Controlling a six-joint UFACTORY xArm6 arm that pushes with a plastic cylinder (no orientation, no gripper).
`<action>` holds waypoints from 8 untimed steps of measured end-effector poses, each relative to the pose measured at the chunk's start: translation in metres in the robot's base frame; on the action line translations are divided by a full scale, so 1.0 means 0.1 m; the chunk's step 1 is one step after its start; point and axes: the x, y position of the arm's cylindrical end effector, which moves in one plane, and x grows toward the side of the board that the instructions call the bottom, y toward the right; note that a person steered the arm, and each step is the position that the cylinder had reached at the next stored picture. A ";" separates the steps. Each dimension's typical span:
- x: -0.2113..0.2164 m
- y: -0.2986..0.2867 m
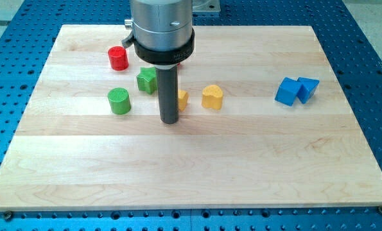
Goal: Slide the cube horizontally to the red circle
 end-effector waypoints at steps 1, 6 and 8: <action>0.00 0.00; 0.62 1.61; -0.05 3.06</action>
